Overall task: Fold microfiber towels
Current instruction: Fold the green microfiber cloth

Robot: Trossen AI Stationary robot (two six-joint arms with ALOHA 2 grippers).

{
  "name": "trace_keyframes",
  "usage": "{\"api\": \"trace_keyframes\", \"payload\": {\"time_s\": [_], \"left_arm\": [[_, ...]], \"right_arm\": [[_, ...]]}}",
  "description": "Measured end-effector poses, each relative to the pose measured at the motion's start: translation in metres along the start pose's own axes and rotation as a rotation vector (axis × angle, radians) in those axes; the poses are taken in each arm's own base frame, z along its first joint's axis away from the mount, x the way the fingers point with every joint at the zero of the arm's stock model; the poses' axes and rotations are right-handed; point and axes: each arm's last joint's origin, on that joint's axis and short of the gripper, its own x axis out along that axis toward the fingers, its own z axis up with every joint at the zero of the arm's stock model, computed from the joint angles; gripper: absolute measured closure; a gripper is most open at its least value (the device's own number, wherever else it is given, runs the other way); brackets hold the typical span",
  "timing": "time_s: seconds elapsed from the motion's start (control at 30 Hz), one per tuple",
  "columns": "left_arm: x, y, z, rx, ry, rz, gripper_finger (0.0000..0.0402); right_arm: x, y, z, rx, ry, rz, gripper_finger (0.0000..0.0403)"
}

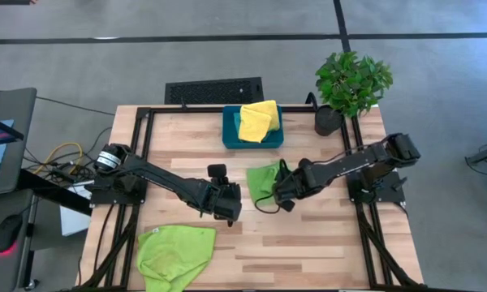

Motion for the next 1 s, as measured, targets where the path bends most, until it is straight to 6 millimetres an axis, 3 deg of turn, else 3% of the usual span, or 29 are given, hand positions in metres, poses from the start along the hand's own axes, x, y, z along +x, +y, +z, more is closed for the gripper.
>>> {"api": "trace_keyframes", "payload": {"time_s": [0.2,0.5,0.73,1.0], "left_arm": [[0.0,0.001,-0.003,0.013,0.029,0.008,0.0267],[0.0,0.003,-0.009,-0.019,0.077,0.025,0.0267],[0.0,0.003,-0.009,-0.021,0.077,0.025,0.0267],[0.0,0.003,-0.009,-0.036,0.076,0.025,0.0267]], "right_arm": [[-0.008,-0.003,0.015,0.028,0.01,0.068,0.0255],[-0.027,0.014,0.025,-0.156,-0.109,0.16,0.0234],[-0.013,0.023,0.014,-0.178,-0.151,0.196,0.0239],[0.007,0.021,0.009,-0.087,-0.176,0.219,0.0243]]}}
